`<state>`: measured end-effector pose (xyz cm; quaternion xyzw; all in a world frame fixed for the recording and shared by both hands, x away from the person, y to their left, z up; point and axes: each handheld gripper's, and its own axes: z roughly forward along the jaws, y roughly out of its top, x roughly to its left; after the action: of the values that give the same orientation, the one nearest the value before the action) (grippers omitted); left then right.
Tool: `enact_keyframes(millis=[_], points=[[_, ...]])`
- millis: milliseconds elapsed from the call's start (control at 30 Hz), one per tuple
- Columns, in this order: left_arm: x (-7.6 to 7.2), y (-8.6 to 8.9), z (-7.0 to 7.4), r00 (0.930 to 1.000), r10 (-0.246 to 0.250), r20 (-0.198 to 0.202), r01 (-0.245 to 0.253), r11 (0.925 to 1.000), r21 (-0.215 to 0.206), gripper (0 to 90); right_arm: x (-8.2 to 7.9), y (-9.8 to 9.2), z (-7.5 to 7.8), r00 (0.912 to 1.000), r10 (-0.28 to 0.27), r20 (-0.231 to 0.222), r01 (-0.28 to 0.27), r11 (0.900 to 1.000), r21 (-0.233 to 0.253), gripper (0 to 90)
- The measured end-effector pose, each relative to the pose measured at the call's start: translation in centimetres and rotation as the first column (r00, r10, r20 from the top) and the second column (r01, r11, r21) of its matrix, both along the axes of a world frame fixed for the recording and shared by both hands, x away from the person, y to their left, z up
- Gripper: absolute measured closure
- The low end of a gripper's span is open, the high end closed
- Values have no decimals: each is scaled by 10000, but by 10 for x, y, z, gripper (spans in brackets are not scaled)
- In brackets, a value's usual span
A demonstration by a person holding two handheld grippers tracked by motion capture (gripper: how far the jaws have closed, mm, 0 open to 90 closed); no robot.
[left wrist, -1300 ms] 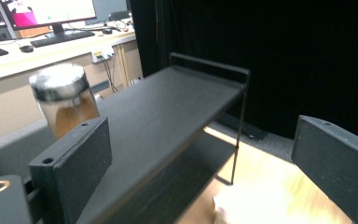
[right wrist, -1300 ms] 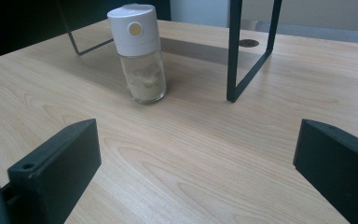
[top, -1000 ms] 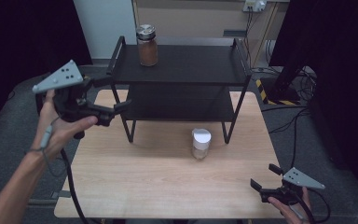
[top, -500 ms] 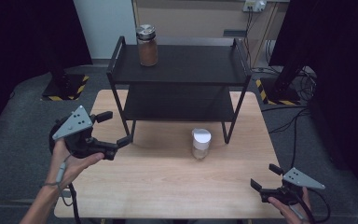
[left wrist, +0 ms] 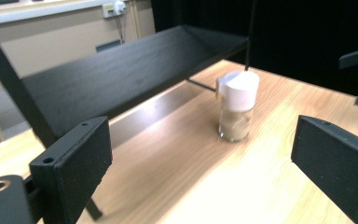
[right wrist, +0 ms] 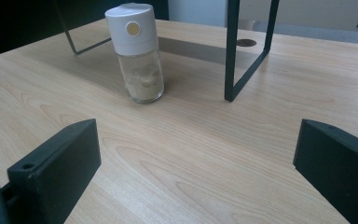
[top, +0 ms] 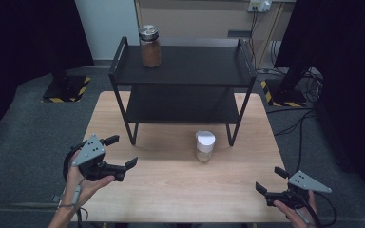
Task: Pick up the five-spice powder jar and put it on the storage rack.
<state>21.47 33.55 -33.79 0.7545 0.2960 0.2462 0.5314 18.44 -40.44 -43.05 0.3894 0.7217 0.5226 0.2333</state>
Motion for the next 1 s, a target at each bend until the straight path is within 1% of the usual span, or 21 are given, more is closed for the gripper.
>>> enact_keyframes(millis=[67,200,300,367,433,500,633,733,900,1000], points=[[-1,2,-8,9998,81,-189,-84,9999,-141,42,0,0,0,10000,-7,-6,7,10000,0,10],[-4,2,-20,9990,309,-318,-308,9995,47,42,0,0,0,10000,6,-19,-6,10000,-27,10],[-6,5,-32,9977,428,-529,-435,9990,-125,42,0,0,0,10000,-1,-6,1,10000,-39,10],[-7,5,-40,9961,576,-675,-584,9982,-99,42,0,1,0,10000,-28,-14,28,10000,-38,11],[-8,6,-51,9939,646,-894,-689,9966,-455,43,0,1,1,10000,-8,-11,8,10000,-55,10],[-9,6,-57,9926,750,-955,-786,9963,-336,43,0,1,1,10000,9,-10,-9,10000,-73,10],[-9,7,-63,9895,859,-1162,-887,9959,-191,43,-1,1,1,10000,-1,24,1,10000,-63,10],[-11,7,-67,9888,929,-1172,-939,9956,-29,43,-1,0,0,10000,-9,46,9,10000,-66,11],[-12,11,-73,9882,876,-1256,-883,9961,1,42,-1,1,0,10000,-38,78,39,10000,-55,10],[-13,14,-77,9874,855,-1335,-869,9962,-50,42,-2,1,0,9999,-44,114,45,10000,-43,10]])
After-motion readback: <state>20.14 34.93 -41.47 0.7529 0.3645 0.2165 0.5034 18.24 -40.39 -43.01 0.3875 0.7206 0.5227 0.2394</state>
